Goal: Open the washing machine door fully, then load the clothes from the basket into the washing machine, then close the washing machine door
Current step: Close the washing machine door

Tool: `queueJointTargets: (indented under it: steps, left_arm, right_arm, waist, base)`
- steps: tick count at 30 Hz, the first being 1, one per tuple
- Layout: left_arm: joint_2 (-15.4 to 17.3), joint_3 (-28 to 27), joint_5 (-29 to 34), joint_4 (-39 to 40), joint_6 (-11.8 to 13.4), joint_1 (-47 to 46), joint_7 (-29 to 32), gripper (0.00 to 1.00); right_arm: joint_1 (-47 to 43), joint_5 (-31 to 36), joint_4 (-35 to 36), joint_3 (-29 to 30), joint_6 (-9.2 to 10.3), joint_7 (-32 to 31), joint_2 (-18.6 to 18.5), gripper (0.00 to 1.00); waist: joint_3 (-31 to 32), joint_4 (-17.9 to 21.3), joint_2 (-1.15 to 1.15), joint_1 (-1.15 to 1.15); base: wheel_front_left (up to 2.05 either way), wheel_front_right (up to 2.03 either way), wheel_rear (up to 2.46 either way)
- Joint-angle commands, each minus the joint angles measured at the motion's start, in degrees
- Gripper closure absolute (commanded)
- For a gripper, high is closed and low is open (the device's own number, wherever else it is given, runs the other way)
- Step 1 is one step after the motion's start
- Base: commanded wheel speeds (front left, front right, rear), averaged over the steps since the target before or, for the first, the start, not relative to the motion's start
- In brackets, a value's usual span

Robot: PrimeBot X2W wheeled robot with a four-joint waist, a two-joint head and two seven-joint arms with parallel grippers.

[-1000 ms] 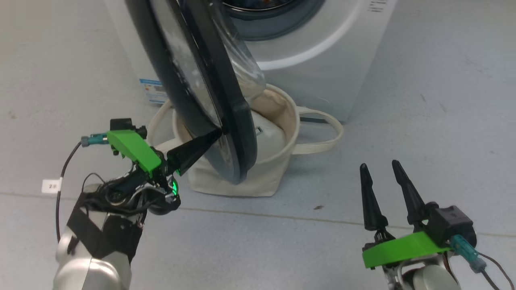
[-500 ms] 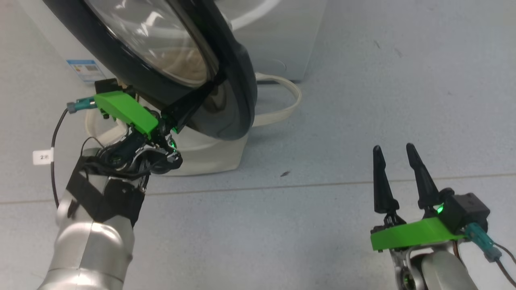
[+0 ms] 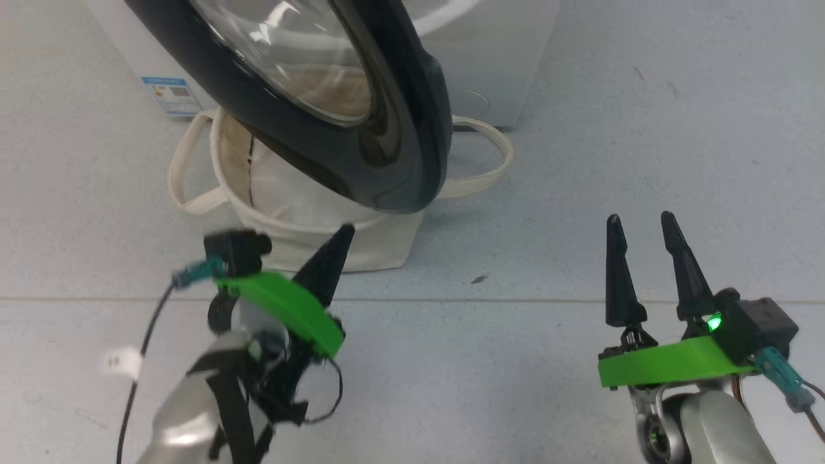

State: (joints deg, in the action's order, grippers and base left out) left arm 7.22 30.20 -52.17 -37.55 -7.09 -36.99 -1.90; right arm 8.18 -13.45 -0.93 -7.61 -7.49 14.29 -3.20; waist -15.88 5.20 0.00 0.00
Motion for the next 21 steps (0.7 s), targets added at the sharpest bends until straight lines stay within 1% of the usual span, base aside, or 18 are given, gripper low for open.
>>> queueJointTargets:
  steps: [1,2,4,6,7,8,10,11,12,13,15,16,17,18,19,21]
  left_arm:
    - [1.3,-0.3,2.7,0.4,-0.1,0.0,-4.5,1.00]
    - [1.1,0.1,4.6,-0.6,0.5,0.9,-8.2,1.00]
    - [0.7,0.6,7.9,-1.6,2.1,2.4,-11.9,1.00]
    - [0.8,-0.5,11.1,-0.6,4.6,3.8,-12.9,1.00]
    - [0.8,-2.5,12.9,1.7,5.9,4.7,-13.0,1.00]
    - [0.8,-2.5,12.9,1.7,5.9,4.7,-13.0,1.00]
    - [1.0,-7.6,18.0,8.8,9.3,7.9,-13.1,1.00]
    - [0.5,-10.4,20.2,12.9,10.6,10.4,-13.1,1.00]
    - [-0.1,-12.8,22.6,17.0,11.4,13.0,-13.1,1.00]
    - [-1.2,-15.9,27.6,23.7,12.1,18.4,-13.1,1.00]
    - [-2.2,-18.1,31.8,28.8,12.2,23.1,-13.1,1.00]
    - [-2.6,-19.0,33.5,30.7,12.0,25.1,-13.1,0.89]
    - [-3.0,-19.9,34.7,32.2,11.8,27.0,-13.1,0.30]
    - [-3.3,-20.6,35.8,33.2,11.5,28.7,-13.1,0.04]
    - [-3.5,-21.0,37.2,33.6,11.3,30.1,-13.1,0.00]
    - [-3.8,-21.4,39.0,33.3,10.8,32.0,-13.1,0.00]
  right_arm:
    - [0.7,0.1,2.2,-1.4,0.00,0.7,0.3,0.00]
    - [0.3,0.4,2.2,-1.7,0.00,0.7,0.3,0.00]
    - [-0.4,0.8,2.2,-1.9,0.00,0.7,0.3,0.00]
    - [-1.0,1.0,2.2,-1.8,0.00,0.7,0.3,0.00]
    - [-1.4,1.1,2.3,-1.8,0.00,0.7,0.3,0.00]
    - [-1.4,1.1,2.3,-1.8,0.00,0.7,0.3,0.00]
    - [-2.0,1.2,2.6,-2.1,0.00,0.7,0.3,0.00]
    - [-2.3,1.1,2.8,-2.2,0.00,0.7,0.3,0.00]
    - [-2.6,1.0,3.0,-2.4,0.00,0.7,0.3,0.00]
    - [-3.3,0.7,3.1,-2.7,0.00,0.7,0.3,0.00]
    - [-4.0,0.4,2.9,-2.8,0.00,0.7,0.3,0.00]
    - [-4.4,0.2,2.8,-2.9,0.00,0.7,0.3,0.00]
    - [-4.8,0.0,2.6,-2.9,0.00,0.7,0.3,0.00]
    - [-5.2,-0.1,2.4,-2.9,0.00,0.7,0.3,0.00]
    - [-5.5,-0.2,2.2,-3.0,0.00,0.7,0.3,0.00]
    - [-6.1,-0.3,1.6,-3.1,0.00,0.7,0.3,0.00]
  waist:
    - [2.2,-1.9,0.00,0.00]
    - [3.0,-2.6,0.00,0.00]
    - [4.5,-4.1,0.00,0.00]
    - [6.0,-5.6,0.00,0.00]
    - [6.7,-6.3,0.00,0.00]
    - [6.7,-6.3,0.00,0.00]
    - [8.0,-7.5,0.00,0.00]
    - [8.6,-8.0,0.00,0.00]
    - [9.2,-8.5,0.00,0.00]
    - [10.2,-9.2,0.00,0.00]
    - [11.1,-9.8,0.00,0.00]
    - [11.5,-10.1,0.00,0.00]
    - [11.9,-10.3,0.00,0.00]
    - [12.3,-10.4,0.00,0.00]
    - [12.5,-10.5,0.00,0.00]
    - [13.0,-10.7,0.00,0.00]
  base:
    - [0.00,0.00,0.00]
    - [0.00,0.00,0.00]
    - [0.00,0.00,0.00]
    - [0.00,0.00,0.00]
    - [0.00,0.00,0.00]
    - [0.00,0.00,0.00]
    - [0.00,0.00,0.00]
    - [0.00,0.00,0.00]
    - [0.00,0.00,0.00]
    - [0.00,0.00,0.00]
    - [0.00,0.00,0.00]
    - [0.00,0.00,0.00]
    - [0.00,0.00,0.00]
    - [0.00,0.00,0.00]
    - [0.00,0.00,0.00]
    - [0.00,0.00,0.00]
